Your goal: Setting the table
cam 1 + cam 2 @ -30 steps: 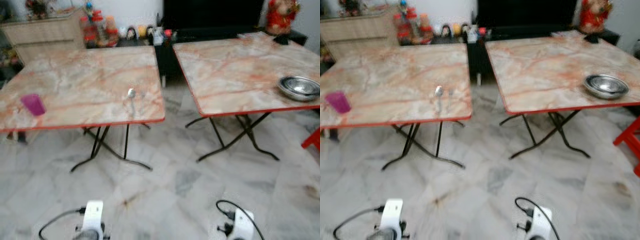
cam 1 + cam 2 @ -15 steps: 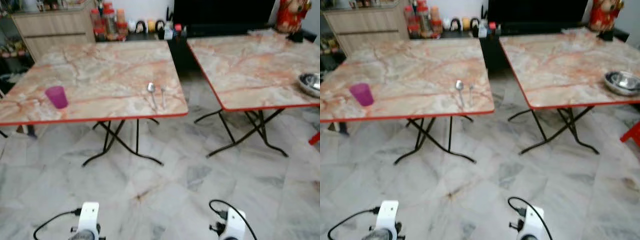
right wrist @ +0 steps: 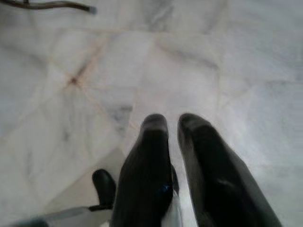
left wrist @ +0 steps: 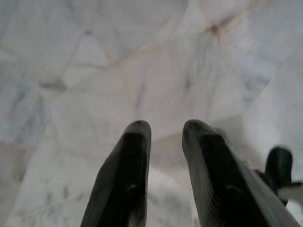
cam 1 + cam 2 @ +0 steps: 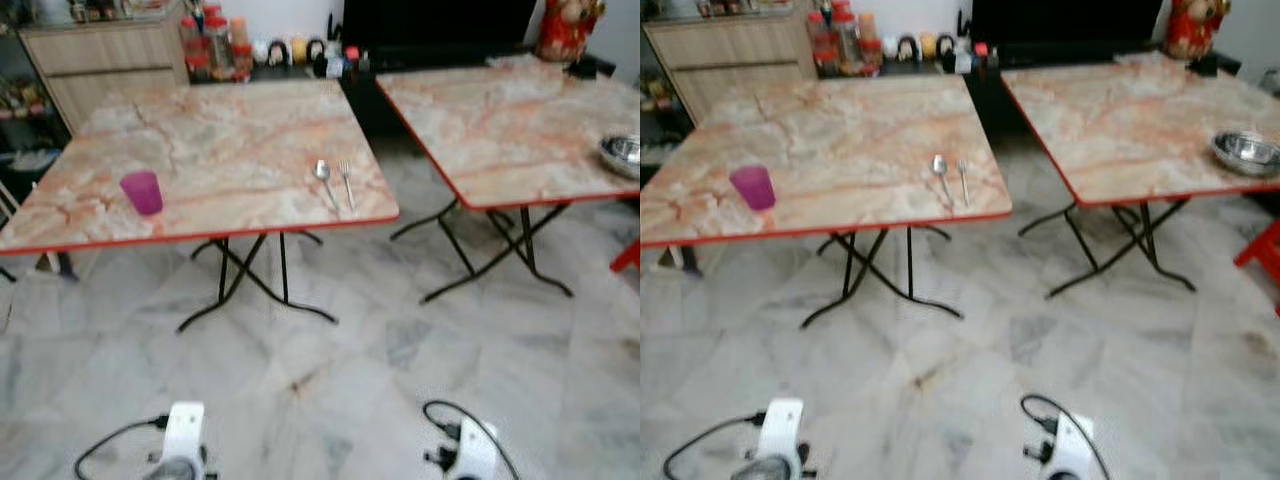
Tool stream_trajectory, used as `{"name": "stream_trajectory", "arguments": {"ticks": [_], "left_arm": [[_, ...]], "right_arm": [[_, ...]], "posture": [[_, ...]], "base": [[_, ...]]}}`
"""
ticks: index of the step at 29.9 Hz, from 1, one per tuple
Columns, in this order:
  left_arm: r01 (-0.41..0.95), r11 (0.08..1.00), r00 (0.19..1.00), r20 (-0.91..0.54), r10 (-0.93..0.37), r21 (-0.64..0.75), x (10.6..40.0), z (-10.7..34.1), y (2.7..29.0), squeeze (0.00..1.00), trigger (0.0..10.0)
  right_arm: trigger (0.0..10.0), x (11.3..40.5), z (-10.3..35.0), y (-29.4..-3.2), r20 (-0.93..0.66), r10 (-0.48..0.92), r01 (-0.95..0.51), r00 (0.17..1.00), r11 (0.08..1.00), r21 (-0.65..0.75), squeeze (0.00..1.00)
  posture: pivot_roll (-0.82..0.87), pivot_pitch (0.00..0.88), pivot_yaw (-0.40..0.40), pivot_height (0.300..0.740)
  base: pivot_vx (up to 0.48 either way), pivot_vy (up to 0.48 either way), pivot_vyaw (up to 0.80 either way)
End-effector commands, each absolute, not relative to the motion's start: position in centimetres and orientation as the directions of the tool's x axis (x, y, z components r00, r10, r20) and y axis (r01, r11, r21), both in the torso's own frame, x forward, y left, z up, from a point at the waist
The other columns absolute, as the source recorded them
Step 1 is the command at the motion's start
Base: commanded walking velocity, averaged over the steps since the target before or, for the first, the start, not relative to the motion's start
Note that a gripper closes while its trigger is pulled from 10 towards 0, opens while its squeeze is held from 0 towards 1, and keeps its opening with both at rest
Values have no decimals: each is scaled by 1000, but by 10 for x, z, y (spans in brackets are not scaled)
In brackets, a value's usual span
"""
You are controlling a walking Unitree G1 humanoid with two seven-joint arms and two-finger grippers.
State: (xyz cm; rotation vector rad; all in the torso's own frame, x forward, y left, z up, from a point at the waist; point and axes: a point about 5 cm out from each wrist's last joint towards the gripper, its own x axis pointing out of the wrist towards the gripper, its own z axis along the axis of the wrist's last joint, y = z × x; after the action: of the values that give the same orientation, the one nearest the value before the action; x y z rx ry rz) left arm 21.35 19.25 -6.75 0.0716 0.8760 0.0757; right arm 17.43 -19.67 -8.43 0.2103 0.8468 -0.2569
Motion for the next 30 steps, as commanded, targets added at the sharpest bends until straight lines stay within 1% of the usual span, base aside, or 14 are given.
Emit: {"name": "stream_trajectory", "arguments": {"ticks": [1, 11, 21, 26, 30], "left_arm": [[-51, 995, 657, -747, 100, 88, 217, -65, 197, 0, 10000], [-67, 993, 689, -715, 118, 100, 223, -60, 196, 0, 10000], [-66, 992, 684, -718, 124, 109, 221, -61, 198, 0, 10000], [-67, 992, 685, -718, 124, 107, 221, -61, 197, 0, 10000], [-68, 992, 684, -718, 124, 105, 221, -61, 197, 0, 10000]], "right_arm": [[10000, 183, -80, -191, -738, -127, 295, 663, 950, 101, 0], [10000, 200, -72, -187, -704, -106, 267, 702, 956, 123, 0], [10000, 202, -71, -188, -694, -108, 249, 712, 963, 106, 0], [10000, 200, -72, -187, -699, -108, 258, 707, 960, 113, 0], [10000, 197, -73, -188, -704, -109, 263, 702, 958, 114, 0]], "posture": [[-14, 0, 23, 740], [-10, 0, 24, 740], [-8, 0, 21, 740], [-9, 0, 20, 740], [-9, 0, 18, 740]], "base": [[0, 0, 0], [27, 0, 0], [411, 0, 0], [415, 0, 738], [418, 0, 0]]}}
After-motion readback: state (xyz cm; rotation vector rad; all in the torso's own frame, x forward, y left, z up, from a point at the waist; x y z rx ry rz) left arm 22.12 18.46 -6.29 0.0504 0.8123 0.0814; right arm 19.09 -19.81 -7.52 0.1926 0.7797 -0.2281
